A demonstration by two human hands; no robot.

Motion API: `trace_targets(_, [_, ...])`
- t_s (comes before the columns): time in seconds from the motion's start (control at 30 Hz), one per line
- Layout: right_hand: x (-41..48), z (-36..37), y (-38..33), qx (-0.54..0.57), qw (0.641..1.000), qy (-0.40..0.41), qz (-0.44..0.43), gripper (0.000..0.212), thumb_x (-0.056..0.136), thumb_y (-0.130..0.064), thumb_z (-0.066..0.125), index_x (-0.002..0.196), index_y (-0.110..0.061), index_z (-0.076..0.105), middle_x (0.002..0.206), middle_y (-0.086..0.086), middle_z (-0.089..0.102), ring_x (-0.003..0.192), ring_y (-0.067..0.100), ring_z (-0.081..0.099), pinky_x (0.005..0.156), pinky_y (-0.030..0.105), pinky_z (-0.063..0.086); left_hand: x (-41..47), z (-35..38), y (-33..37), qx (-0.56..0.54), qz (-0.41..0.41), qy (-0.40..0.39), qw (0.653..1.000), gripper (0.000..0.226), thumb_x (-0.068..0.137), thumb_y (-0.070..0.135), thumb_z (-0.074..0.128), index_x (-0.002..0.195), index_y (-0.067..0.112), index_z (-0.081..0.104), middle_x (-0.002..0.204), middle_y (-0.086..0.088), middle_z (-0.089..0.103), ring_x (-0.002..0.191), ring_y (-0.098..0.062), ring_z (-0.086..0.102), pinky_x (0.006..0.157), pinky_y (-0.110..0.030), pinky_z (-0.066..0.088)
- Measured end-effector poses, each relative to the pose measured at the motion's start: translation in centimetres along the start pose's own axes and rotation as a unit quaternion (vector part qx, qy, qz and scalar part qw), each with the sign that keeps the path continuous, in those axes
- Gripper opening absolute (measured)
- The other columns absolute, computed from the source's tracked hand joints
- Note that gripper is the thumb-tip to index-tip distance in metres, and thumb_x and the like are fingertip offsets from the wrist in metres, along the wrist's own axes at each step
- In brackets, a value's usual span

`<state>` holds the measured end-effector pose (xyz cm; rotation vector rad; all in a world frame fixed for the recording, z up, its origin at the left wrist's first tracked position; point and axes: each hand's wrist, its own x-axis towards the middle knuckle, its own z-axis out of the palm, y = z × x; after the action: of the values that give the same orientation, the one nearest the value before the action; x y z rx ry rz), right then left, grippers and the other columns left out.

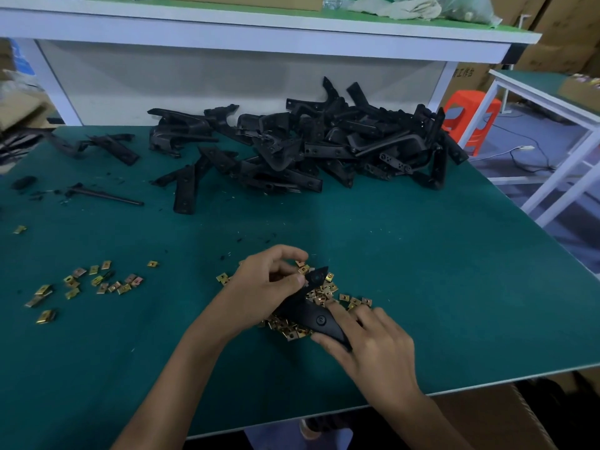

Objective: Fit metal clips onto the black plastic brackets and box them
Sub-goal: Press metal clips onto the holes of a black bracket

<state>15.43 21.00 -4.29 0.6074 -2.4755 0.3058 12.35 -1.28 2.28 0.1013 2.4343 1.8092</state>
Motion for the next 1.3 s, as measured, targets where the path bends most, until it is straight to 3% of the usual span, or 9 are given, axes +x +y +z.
trace_targets(0.2, [-0.2, 0.2, 0.1, 0.001, 1.0, -0.004, -0.002, 0.047, 0.093, -0.066, 0.057, 0.116, -0.028, 0.073, 0.081, -0.007, 0.058, 0.071, 0.018, 0.054, 0.055, 0.03, 0.044, -0.2, -0.5, 0.4, 0.045, 0.012, -0.031, 0.998, 0.025, 0.094, 0.028, 0.065, 0.113, 0.044, 0.064, 0.097, 0.012, 0.075, 0.088, -0.01, 0.069, 0.083, -0.036, 0.055])
trace_targets(0.37, [-0.2, 0.3, 0.2, -0.001, 1.0, 0.01, -0.012, 0.046, 0.092, -0.065, 0.06, 0.116, -0.027, 0.073, 0.081, -0.007, 0.058, 0.071, 0.017, 0.053, 0.054, 0.029, 0.044, -0.3, -1.1, 1.1, 0.091, 0.022, -0.06, 0.994, 0.03, 0.088, 0.036, 0.064, 0.116, 0.046, 0.062, 0.096, 0.016, 0.074, 0.086, -0.01, 0.069, 0.081, -0.033, 0.054])
trace_targets(0.6, [-0.1, -0.1, 0.0, 0.004, 1.0, 0.002, -0.009, 0.046, 0.092, -0.065, 0.059, 0.115, -0.028, 0.073, 0.081, -0.008, 0.058, 0.072, 0.016, 0.054, 0.055, 0.027, 0.042, -0.8, -1.9, 0.1, -0.03, 0.002, 0.188, 0.982, 0.017, 0.094, 0.011, 0.066, 0.099, 0.027, 0.071, 0.086, 0.003, 0.074, 0.067, -0.003, 0.062, 0.068, -0.021, 0.053])
trace_targets(0.67, [-0.1, -0.2, 0.0, 0.005, 1.0, -0.001, -0.004, 0.045, 0.091, -0.065, 0.058, 0.114, -0.029, 0.074, 0.081, -0.008, 0.058, 0.072, 0.016, 0.055, 0.055, 0.027, 0.043, -1.3, -4.5, -0.8, 0.086, -0.002, 0.25, 0.964, 0.01, 0.093, 0.021, 0.068, 0.094, 0.031, 0.071, 0.085, 0.015, 0.072, 0.075, 0.005, 0.064, 0.069, -0.012, 0.048])
trace_targets(0.73, [0.0, -0.2, -0.1, 0.002, 1.0, 0.0, 0.0, 0.045, 0.091, -0.064, 0.058, 0.112, -0.029, 0.074, 0.08, -0.008, 0.059, 0.071, 0.016, 0.056, 0.054, 0.027, 0.043, -2.5, -7.5, -2.0, 0.204, -0.041, 0.286, 0.935, 0.01, 0.094, 0.026, 0.067, 0.091, 0.036, 0.069, 0.088, 0.019, 0.071, 0.082, 0.0, 0.065, 0.073, -0.02, 0.046])
trace_targets(0.83, [0.2, -0.1, -0.2, 0.002, 1.0, 0.0, -0.001, 0.045, 0.091, -0.064, 0.057, 0.111, -0.028, 0.075, 0.079, -0.007, 0.059, 0.07, 0.017, 0.057, 0.053, 0.028, 0.044, -4.1, -10.9, -4.2, 0.298, -0.131, 0.323, 0.889, 0.012, 0.096, 0.017, 0.062, 0.095, 0.023, 0.073, 0.096, -0.005, 0.074, 0.098, -0.033, 0.065, 0.087, -0.04, 0.045])
trace_targets(0.93, [0.2, 0.0, -0.2, 0.008, 1.0, 0.001, -0.005, 0.045, 0.091, -0.064, 0.057, 0.11, -0.027, 0.075, 0.078, -0.006, 0.059, 0.068, 0.018, 0.057, 0.053, 0.029, 0.046, -4.1, -11.2, -5.2, 0.413, -0.148, 0.326, 0.838, 0.017, 0.094, 0.014, 0.065, 0.107, 0.014, 0.076, 0.107, -0.022, 0.071, 0.117, -0.04, 0.056, 0.103, -0.045, 0.031])
trace_targets(1.1, [0.1, 0.1, -0.1, 0.008, 1.0, -0.002, 0.004, 0.044, 0.09, -0.064, 0.06, 0.112, -0.028, 0.075, 0.08, -0.006, 0.059, 0.069, 0.018, 0.057, 0.053, 0.03, 0.045, 0.5, -3.8, -2.9, 0.35, 0.019, 0.235, 0.907, 0.013, 0.093, 0.015, 0.067, 0.094, 0.017, 0.079, 0.098, -0.006, 0.077, 0.094, -0.032, 0.068, 0.093, -0.041, 0.049])
trace_targets(1.3, [0.0, -0.5, 0.2, 0.006, 0.998, 0.001, 0.057, 0.046, 0.087, -0.067, 0.06, 0.11, -0.03, 0.076, 0.082, -0.008, 0.063, 0.068, 0.016, 0.06, 0.052, 0.027, 0.046, 6.4, 0.1, -3.7, 0.384, 0.023, 0.082, 0.919, 0.033, 0.099, 0.046, 0.057, 0.123, 0.029, 0.071, 0.125, -0.007, 0.064, 0.118, -0.028, 0.052, 0.105, -0.037, 0.033])
